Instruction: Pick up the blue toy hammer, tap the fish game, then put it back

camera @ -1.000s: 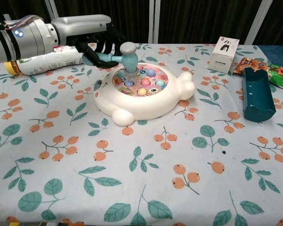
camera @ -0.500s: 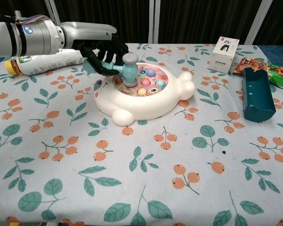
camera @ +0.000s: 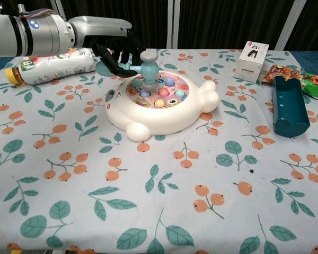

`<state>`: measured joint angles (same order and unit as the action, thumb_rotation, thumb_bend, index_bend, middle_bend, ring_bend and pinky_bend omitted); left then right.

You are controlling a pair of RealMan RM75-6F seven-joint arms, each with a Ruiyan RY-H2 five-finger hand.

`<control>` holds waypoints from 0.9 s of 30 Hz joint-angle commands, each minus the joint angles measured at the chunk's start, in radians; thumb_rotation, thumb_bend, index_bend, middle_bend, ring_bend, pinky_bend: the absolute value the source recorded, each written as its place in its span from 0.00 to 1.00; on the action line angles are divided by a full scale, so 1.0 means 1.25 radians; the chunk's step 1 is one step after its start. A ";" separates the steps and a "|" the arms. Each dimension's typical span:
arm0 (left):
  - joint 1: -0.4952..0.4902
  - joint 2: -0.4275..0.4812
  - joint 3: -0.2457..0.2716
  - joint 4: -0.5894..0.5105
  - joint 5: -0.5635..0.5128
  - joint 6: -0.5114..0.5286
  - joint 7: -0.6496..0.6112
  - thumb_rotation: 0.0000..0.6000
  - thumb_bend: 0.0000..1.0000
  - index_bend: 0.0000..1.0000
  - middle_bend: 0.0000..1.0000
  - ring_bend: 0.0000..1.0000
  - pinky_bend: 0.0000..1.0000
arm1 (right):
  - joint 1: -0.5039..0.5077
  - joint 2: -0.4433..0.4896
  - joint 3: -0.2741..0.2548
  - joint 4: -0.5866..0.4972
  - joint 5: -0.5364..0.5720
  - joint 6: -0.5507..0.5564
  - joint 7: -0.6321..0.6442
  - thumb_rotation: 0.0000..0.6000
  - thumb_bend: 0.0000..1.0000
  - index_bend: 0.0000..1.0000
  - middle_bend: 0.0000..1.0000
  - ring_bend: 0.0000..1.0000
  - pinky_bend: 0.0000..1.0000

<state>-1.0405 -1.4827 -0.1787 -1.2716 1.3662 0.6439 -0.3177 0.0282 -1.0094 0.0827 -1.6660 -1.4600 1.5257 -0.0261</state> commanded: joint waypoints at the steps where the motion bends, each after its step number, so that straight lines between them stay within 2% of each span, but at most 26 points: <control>1: -0.003 -0.010 0.005 0.011 -0.002 -0.003 0.012 1.00 0.51 0.69 0.70 0.58 0.74 | 0.000 0.000 0.000 0.002 0.001 -0.001 0.002 1.00 0.05 0.15 0.22 0.00 0.02; 8: -0.005 -0.027 0.012 0.027 -0.017 -0.016 0.027 1.00 0.52 0.69 0.70 0.58 0.74 | 0.000 0.000 0.001 0.005 0.002 -0.004 0.006 1.00 0.05 0.15 0.22 0.00 0.02; 14: -0.009 -0.007 -0.011 0.009 -0.020 -0.001 0.012 1.00 0.52 0.69 0.70 0.58 0.74 | -0.001 -0.001 0.002 0.008 0.003 -0.003 0.009 1.00 0.05 0.15 0.22 0.00 0.02; 19: -0.022 -0.007 -0.026 0.033 -0.043 -0.019 0.010 1.00 0.52 0.69 0.70 0.58 0.74 | -0.004 0.000 0.002 0.010 0.004 -0.001 0.012 1.00 0.05 0.15 0.22 0.00 0.02; 27: -0.020 -0.014 -0.017 0.072 -0.072 -0.052 0.015 1.00 0.52 0.69 0.70 0.58 0.74 | -0.005 0.000 0.002 0.014 0.007 -0.004 0.018 1.00 0.05 0.15 0.23 0.00 0.03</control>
<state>-1.0672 -1.5008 -0.2017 -1.1820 1.2754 0.5801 -0.2991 0.0227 -1.0095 0.0858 -1.6482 -1.4513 1.5208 -0.0037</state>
